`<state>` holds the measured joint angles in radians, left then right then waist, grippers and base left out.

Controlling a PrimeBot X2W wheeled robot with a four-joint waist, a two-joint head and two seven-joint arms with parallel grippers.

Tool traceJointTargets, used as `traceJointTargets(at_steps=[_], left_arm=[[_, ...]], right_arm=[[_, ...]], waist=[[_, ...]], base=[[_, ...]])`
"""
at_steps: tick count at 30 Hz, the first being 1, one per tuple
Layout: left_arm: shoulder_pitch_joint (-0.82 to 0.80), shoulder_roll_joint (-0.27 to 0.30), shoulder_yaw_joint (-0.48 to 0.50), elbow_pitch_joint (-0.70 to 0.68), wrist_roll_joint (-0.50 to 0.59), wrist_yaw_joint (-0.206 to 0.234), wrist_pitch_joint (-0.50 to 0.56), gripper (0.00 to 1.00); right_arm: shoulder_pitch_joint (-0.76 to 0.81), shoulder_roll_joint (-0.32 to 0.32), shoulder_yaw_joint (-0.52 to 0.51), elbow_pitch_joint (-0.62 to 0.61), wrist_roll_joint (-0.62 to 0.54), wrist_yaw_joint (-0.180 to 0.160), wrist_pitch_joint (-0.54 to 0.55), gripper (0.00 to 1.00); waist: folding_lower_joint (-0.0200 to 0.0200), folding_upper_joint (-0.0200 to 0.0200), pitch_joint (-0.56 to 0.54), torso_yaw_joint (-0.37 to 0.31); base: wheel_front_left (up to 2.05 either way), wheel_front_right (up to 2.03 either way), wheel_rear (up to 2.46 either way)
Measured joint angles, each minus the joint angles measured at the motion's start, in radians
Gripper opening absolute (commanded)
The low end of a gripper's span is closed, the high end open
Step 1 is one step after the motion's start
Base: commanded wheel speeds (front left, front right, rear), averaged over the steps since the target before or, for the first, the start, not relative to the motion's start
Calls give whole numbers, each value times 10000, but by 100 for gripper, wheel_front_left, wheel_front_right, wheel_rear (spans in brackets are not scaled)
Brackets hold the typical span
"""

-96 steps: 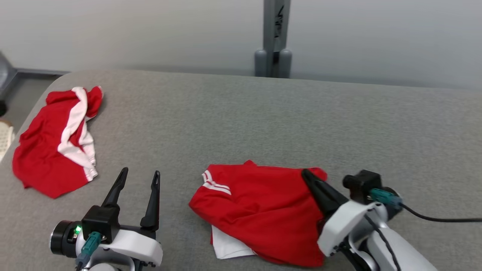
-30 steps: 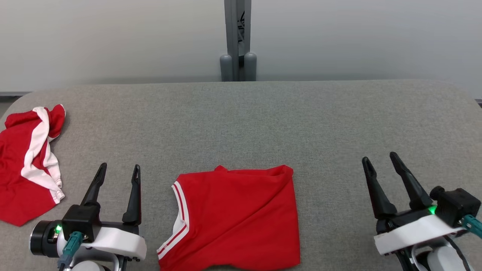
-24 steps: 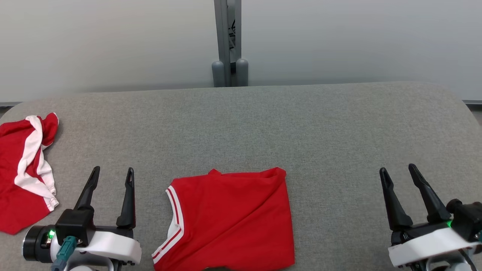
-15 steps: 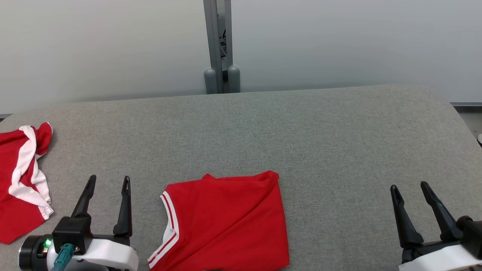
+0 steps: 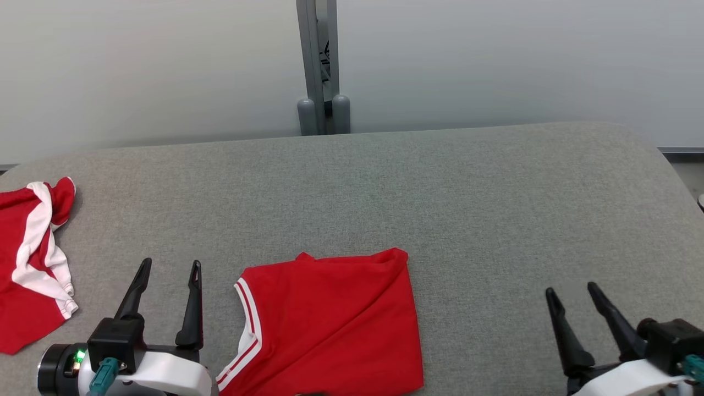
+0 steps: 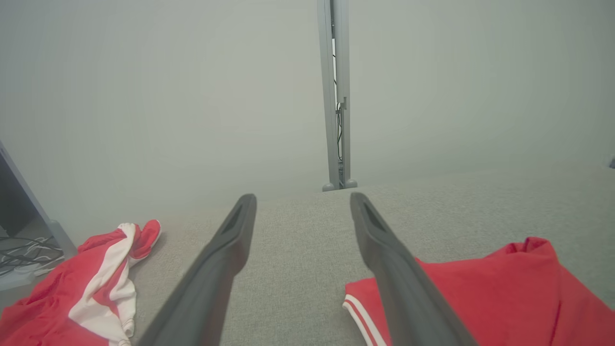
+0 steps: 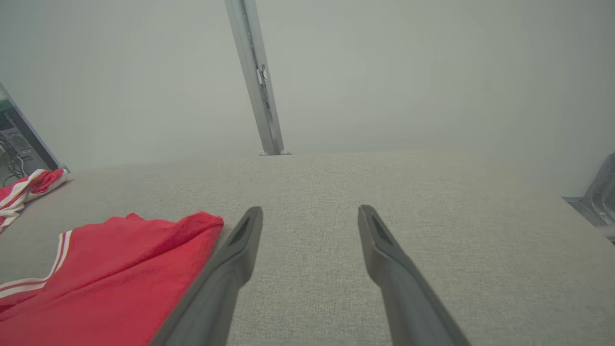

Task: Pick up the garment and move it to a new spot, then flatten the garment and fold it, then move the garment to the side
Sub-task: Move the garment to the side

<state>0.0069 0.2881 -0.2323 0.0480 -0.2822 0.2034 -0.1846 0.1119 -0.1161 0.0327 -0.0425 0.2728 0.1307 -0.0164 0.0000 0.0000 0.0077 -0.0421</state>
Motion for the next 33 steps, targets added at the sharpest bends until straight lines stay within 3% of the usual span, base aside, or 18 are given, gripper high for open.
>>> traceJointTargets(at_steps=[11, 25, 26, 27, 33], left_arm=[[-355, -142, -261, 25, 4, -56, -23, 100], [-806, -268, -451, 571, -75, -228, -316, 100], [-831, -268, -451, 600, -86, -238, -332, 100], [-872, -280, -449, 623, -90, -251, -364, 100], [-956, -276, -391, 723, -132, -249, -487, 100]], right_arm=[[-1112, 268, 2667, 1962, 545, 0, 337, 100], [-2929, 571, 4358, 5756, 1929, 0, -207, 100], [-3024, 581, 4428, 5889, 2086, 0, -247, 40], [-3132, 587, 4508, 6006, 2217, 0, -257, 0], [-3344, 259, 4575, 5873, 2623, 4, -445, 0]], waist=[[0, 0, 457, 542], [0, 0, 1039, 1228], [1, 0, 1065, 1239], [0, 0, 1091, 1241], [0, 0, 1221, 1042]], base=[[0, 0, 0], [0, 0, 0], [0, 0, 0], [0, 0, 0], [0, 0, 0]])
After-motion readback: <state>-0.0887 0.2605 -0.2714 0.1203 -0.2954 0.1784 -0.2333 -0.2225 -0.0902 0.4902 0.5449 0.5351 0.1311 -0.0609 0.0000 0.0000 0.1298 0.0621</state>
